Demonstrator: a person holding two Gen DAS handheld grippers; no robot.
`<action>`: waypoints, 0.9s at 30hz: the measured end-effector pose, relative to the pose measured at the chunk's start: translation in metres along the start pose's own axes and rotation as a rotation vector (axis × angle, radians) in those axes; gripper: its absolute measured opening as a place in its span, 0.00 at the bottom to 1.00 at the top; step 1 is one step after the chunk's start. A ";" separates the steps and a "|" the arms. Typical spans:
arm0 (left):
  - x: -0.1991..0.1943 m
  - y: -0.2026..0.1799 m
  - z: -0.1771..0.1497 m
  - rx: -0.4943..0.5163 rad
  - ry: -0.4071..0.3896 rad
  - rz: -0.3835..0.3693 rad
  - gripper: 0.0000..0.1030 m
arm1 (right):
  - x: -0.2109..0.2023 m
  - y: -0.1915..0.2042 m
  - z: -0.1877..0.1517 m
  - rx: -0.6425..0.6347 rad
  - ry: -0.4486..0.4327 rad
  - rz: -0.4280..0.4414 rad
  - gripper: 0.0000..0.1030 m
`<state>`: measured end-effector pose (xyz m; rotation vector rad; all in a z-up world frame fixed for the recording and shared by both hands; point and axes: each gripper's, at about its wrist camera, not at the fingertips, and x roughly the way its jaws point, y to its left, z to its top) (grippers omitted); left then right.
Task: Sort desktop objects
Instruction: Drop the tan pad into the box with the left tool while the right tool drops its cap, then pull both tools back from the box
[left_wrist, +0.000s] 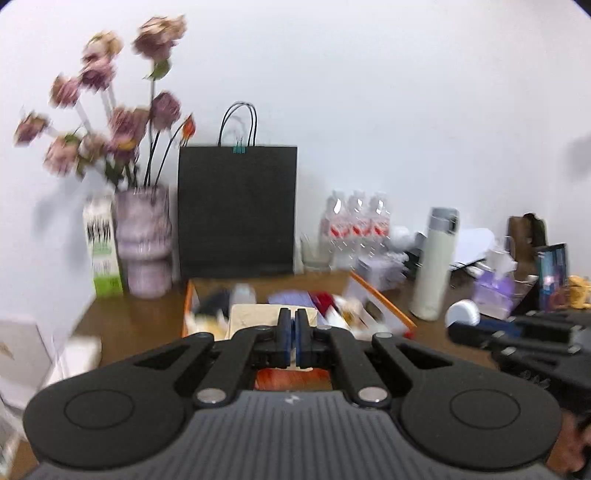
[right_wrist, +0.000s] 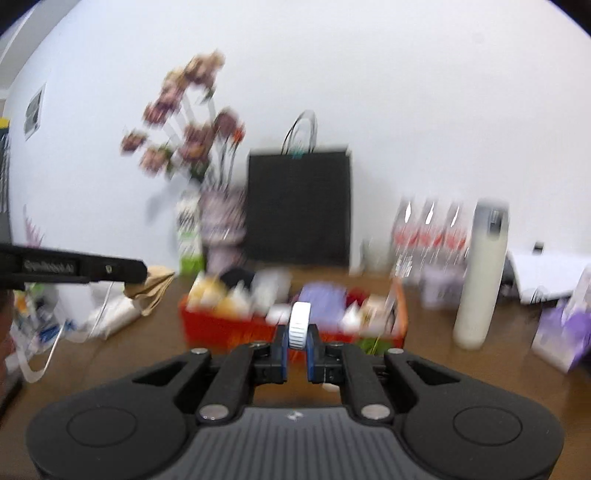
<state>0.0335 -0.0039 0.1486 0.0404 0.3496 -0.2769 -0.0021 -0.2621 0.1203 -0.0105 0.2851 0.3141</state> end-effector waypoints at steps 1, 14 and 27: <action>0.018 0.001 0.010 -0.002 0.025 -0.014 0.03 | 0.014 -0.007 0.013 0.021 -0.006 0.007 0.08; 0.229 0.021 0.002 -0.137 0.346 -0.073 0.59 | 0.251 -0.064 0.032 0.202 0.450 0.015 0.20; 0.040 0.023 -0.090 -0.270 0.211 0.030 1.00 | 0.105 -0.029 -0.025 0.122 0.278 0.024 0.76</action>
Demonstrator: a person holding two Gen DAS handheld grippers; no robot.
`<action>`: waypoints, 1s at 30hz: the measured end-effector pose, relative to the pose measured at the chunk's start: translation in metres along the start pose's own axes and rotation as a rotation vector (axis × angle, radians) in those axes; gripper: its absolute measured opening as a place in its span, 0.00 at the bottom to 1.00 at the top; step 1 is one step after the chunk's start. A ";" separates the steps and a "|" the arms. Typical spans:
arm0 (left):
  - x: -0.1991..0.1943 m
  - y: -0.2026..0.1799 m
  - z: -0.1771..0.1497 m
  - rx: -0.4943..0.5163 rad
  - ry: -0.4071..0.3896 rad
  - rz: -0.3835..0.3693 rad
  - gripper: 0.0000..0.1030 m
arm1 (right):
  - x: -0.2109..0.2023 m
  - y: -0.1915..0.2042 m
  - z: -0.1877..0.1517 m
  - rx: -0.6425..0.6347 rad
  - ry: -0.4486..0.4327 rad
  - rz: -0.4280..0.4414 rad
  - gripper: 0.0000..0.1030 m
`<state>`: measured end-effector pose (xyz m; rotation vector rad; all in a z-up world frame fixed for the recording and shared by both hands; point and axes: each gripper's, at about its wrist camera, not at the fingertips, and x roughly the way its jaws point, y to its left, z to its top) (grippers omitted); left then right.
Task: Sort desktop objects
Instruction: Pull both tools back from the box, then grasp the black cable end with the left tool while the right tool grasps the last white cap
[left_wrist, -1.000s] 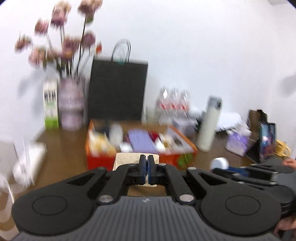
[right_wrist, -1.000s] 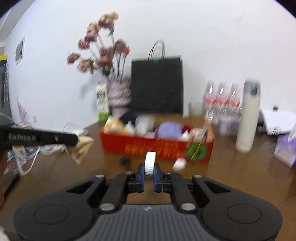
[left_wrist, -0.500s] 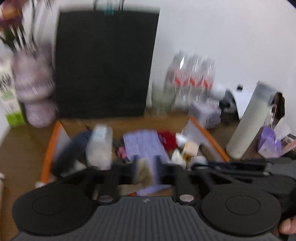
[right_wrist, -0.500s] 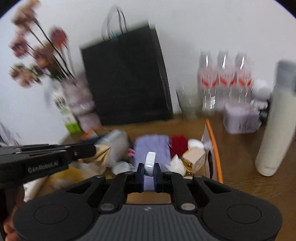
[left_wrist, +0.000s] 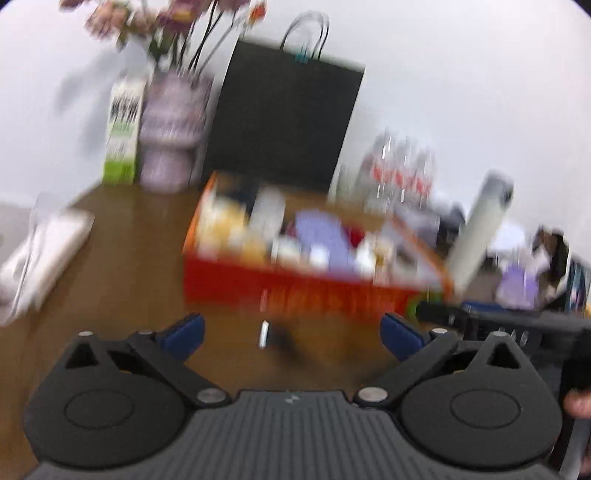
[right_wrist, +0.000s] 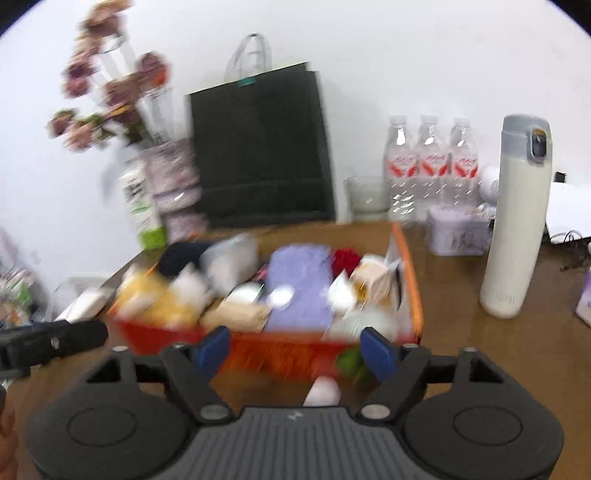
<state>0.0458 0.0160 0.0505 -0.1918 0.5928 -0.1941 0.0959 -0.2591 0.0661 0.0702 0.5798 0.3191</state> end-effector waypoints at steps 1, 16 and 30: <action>-0.005 0.002 -0.013 -0.001 0.015 0.011 1.00 | -0.004 0.004 -0.009 -0.005 0.013 0.004 0.76; -0.029 0.003 -0.089 0.168 0.085 0.160 1.00 | -0.054 0.047 -0.117 -0.079 0.084 -0.039 0.82; 0.053 -0.012 -0.015 0.120 0.154 0.007 0.86 | 0.020 0.002 -0.033 -0.029 0.053 -0.105 0.74</action>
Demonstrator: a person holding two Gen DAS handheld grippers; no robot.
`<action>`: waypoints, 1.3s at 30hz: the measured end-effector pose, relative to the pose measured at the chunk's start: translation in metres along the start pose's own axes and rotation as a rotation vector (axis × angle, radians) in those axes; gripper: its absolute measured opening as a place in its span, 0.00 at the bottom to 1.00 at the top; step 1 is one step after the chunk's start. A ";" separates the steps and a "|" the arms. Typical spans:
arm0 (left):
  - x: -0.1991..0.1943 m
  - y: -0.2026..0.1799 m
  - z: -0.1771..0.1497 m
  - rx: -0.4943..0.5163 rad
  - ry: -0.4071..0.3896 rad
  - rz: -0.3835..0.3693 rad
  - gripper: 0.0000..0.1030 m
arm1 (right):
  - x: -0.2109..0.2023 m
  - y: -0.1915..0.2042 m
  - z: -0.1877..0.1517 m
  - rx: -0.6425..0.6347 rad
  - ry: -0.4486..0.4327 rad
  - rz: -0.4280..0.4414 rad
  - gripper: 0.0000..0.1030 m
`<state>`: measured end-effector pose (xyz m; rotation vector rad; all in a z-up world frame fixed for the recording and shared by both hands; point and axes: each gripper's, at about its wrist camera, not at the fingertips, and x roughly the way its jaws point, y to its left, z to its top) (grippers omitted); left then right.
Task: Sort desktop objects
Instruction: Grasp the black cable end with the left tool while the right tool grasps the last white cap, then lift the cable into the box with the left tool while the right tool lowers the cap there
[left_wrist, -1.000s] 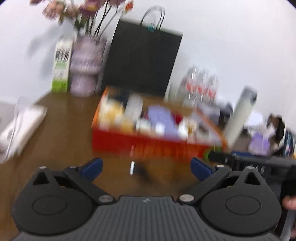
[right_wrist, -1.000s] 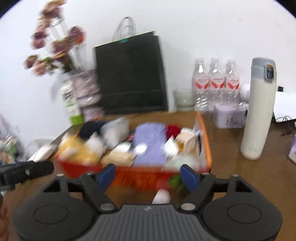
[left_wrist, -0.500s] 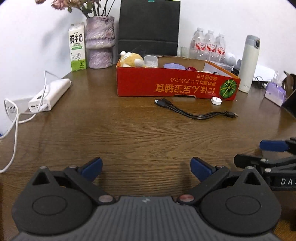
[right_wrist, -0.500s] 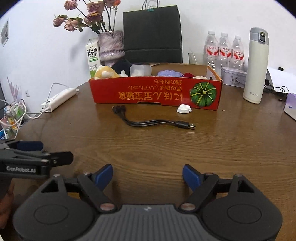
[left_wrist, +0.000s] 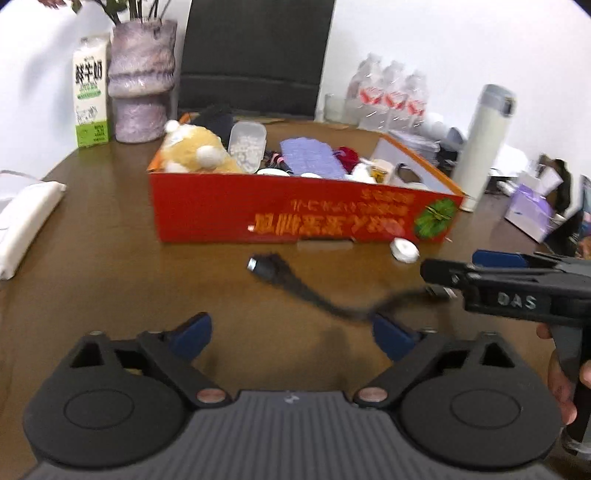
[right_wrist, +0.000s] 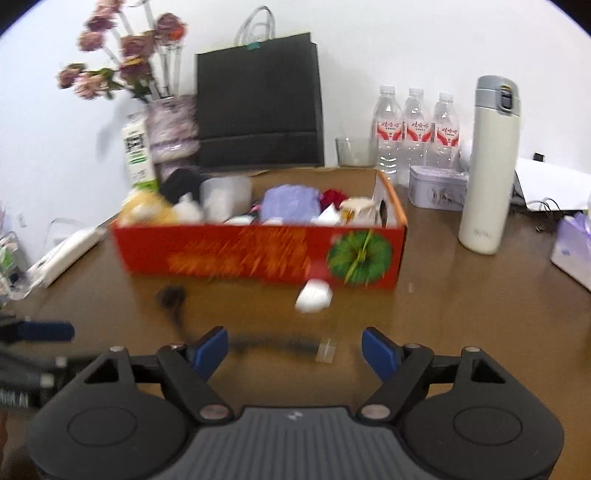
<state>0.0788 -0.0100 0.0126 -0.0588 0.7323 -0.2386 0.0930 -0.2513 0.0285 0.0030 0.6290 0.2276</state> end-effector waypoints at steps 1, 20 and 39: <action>0.010 -0.002 0.007 -0.009 0.009 0.003 0.82 | 0.012 -0.002 0.008 0.002 0.003 -0.014 0.70; 0.009 -0.024 -0.003 0.019 -0.058 0.127 0.08 | 0.046 -0.010 0.006 0.025 -0.002 0.005 0.24; -0.147 0.006 -0.063 -0.050 -0.312 0.012 0.08 | -0.101 0.025 -0.057 -0.010 -0.127 0.049 0.24</action>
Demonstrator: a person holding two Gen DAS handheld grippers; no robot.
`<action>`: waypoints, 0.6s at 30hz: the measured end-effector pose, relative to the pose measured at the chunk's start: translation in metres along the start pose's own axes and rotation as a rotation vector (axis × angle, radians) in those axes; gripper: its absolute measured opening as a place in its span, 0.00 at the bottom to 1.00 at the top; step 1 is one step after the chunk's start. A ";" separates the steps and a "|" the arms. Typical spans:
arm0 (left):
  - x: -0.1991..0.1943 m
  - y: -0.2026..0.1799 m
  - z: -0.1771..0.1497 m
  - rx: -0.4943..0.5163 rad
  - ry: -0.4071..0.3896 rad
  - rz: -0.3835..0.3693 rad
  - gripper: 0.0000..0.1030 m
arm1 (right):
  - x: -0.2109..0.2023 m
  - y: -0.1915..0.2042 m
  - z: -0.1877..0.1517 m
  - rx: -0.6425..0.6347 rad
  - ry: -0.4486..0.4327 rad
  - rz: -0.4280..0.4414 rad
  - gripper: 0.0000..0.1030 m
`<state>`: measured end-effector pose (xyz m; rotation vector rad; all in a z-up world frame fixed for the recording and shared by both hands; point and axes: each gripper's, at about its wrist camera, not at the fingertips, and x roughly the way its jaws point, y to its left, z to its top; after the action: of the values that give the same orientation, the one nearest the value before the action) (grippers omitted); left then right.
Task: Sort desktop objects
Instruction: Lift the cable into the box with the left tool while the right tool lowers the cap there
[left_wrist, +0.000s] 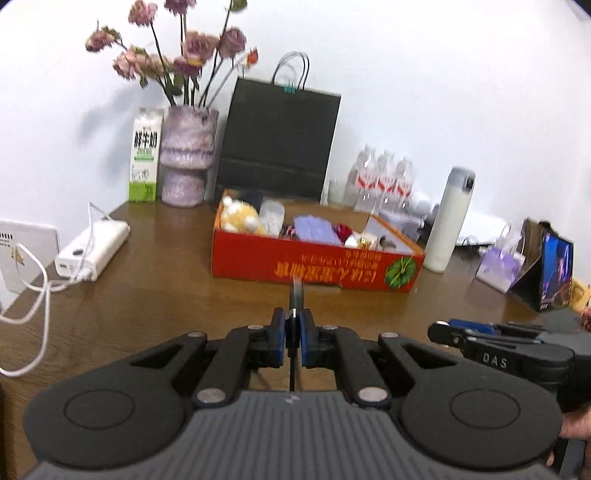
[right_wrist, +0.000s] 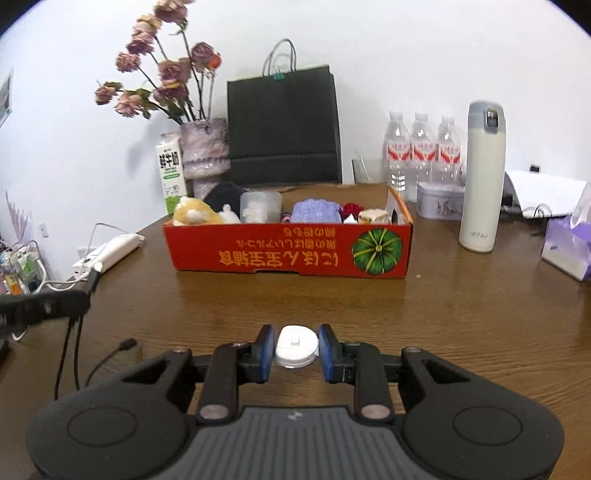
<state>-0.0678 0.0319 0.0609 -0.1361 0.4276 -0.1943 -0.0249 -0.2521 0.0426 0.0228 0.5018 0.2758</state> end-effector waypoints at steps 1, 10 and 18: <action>-0.002 0.000 0.003 -0.002 -0.012 0.000 0.07 | -0.004 0.000 0.002 0.001 -0.008 0.004 0.24; -0.003 0.008 0.040 -0.015 -0.081 -0.049 0.07 | -0.010 -0.008 0.020 0.026 -0.059 0.020 0.24; 0.021 -0.017 0.168 0.092 -0.187 -0.205 0.06 | 0.001 -0.024 0.094 0.024 -0.177 0.036 0.24</action>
<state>0.0192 0.0264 0.2068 -0.1063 0.2175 -0.3992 0.0274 -0.2709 0.1224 0.0785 0.3295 0.3002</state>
